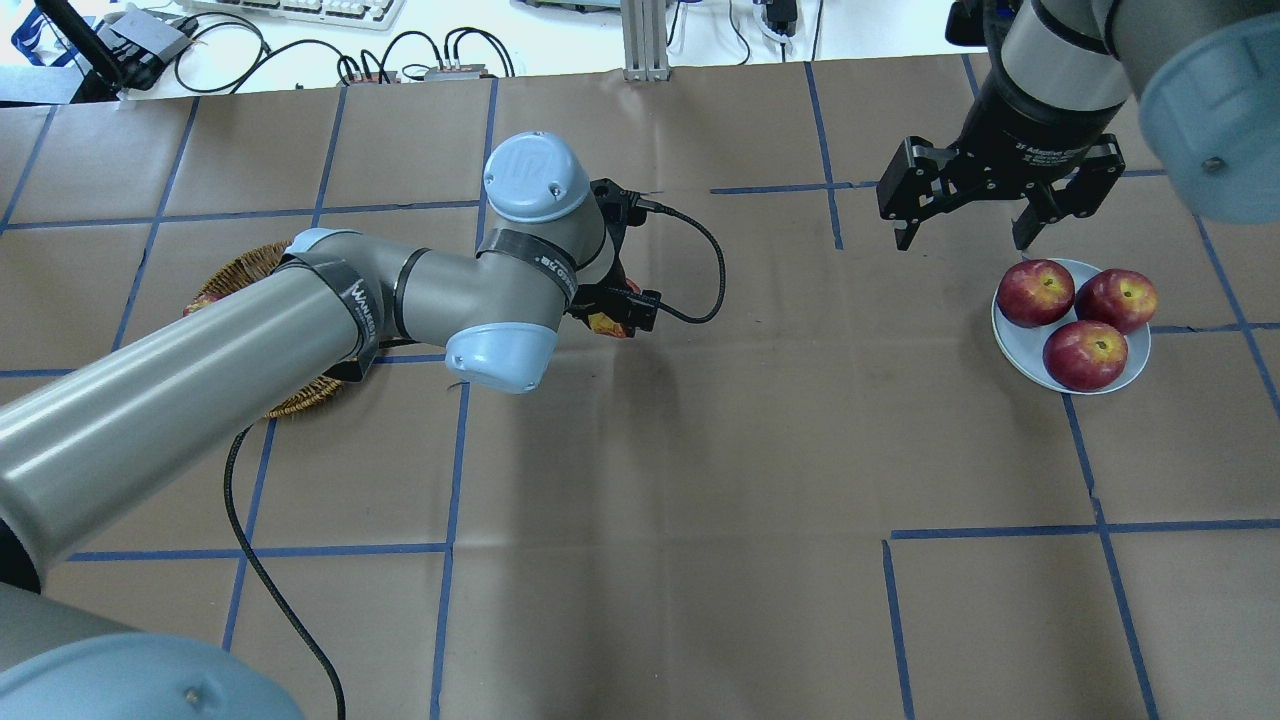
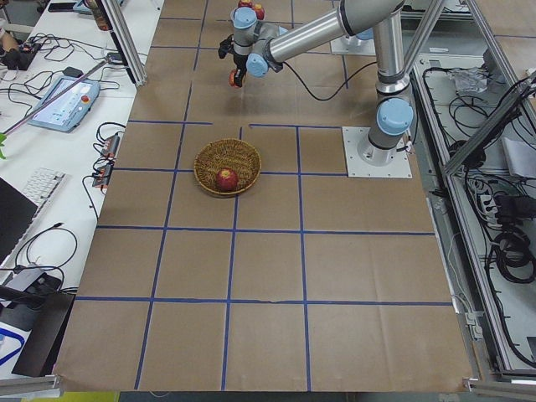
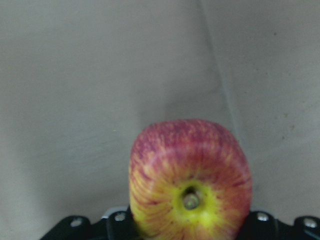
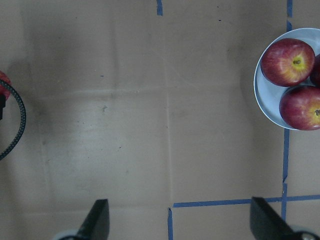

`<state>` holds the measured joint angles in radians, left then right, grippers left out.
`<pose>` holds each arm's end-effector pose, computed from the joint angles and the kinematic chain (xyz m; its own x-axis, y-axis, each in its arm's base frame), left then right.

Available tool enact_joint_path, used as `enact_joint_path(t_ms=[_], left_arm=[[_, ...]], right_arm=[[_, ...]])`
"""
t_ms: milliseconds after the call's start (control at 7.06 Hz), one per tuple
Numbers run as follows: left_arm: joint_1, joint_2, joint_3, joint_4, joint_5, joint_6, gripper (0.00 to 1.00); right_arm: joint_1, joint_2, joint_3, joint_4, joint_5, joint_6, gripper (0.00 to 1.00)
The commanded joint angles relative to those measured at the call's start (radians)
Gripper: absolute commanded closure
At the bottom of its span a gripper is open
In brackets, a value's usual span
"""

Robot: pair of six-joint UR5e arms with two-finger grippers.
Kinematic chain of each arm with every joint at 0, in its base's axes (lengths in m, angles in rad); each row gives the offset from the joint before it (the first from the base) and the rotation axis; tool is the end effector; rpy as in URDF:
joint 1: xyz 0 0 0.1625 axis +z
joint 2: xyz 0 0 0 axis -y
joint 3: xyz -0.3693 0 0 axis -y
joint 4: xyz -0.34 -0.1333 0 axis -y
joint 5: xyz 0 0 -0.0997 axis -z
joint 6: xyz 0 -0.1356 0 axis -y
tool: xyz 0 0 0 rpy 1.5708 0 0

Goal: Transfer apple from basket to plate
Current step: 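Carry the apple with the left gripper toward the table center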

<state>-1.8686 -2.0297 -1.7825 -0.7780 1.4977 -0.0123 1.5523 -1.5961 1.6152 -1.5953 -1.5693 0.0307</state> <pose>-0.2969 -0.4794 0.1602 -0.9543 0.2895 0.0740 0.2795 0.9525 -0.1210 0.1255 -0.4334 0.3901 -0.9988 0.0492 -0.0017 0.0492 0.9988 -0.0054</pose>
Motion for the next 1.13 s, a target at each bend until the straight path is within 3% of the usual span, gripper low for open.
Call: enact_joint_path(t_ms=[0,992], left_arm=[[-0.012,-0.027,0.003,0.016,-0.01,-0.005,0.58],[-0.084,-0.063,0.015,0.025,-0.001,-0.012,0.52]], right_arm=[[-0.001,0.001,0.0,0.0,0.0,0.0,0.0],[0.0,0.002,0.0,-0.002,-0.002,0.0,0.0]])
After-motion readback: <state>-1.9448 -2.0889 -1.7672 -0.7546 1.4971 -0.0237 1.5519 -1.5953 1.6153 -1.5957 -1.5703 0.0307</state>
